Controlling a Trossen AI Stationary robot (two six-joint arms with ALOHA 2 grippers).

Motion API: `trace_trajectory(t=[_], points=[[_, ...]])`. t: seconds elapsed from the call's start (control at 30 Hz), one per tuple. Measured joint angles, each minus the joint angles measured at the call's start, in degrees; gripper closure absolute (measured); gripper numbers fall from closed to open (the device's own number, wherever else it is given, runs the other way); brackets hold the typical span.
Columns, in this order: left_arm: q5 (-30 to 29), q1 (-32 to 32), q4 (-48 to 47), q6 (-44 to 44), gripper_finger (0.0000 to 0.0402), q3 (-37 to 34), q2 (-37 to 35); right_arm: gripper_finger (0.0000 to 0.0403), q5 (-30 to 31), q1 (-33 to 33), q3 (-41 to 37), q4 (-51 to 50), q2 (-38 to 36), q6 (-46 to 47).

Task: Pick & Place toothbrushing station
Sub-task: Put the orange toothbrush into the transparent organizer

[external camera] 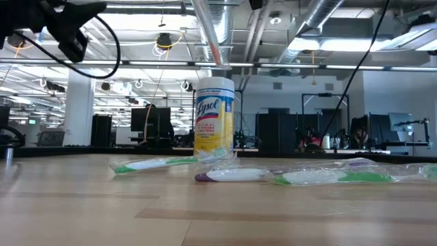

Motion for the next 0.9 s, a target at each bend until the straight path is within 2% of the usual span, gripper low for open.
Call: trace_trajectory(t=[0.13, 0.53, 0.77, 0.9], points=[[-0.15, 1.09, 0.12, 2.02, 0.0283, 2.76, 3.46, 0.0403, -0.15, -1.23, 0.00, 1.24, 0.00, -0.78], [-0.06, 5.69, 0.42, 8.30, 0.0283, 14.97, 21.22, 0.0403, -1.76, -2.07, 0.00, 2.68, 0.02, -2.06], [5.00, 8.01, 0.73, 8.54, 0.0283, 20.22, 27.62, 0.0403, -1.75, -2.07, 0.00, 2.66, 0.04, -2.24], [5.30, 8.84, 0.78, 8.56, 0.0283, 22.10, 30.25, 0.0403, -1.75, -2.07, 0.00, 2.73, 0.04, -2.56]])
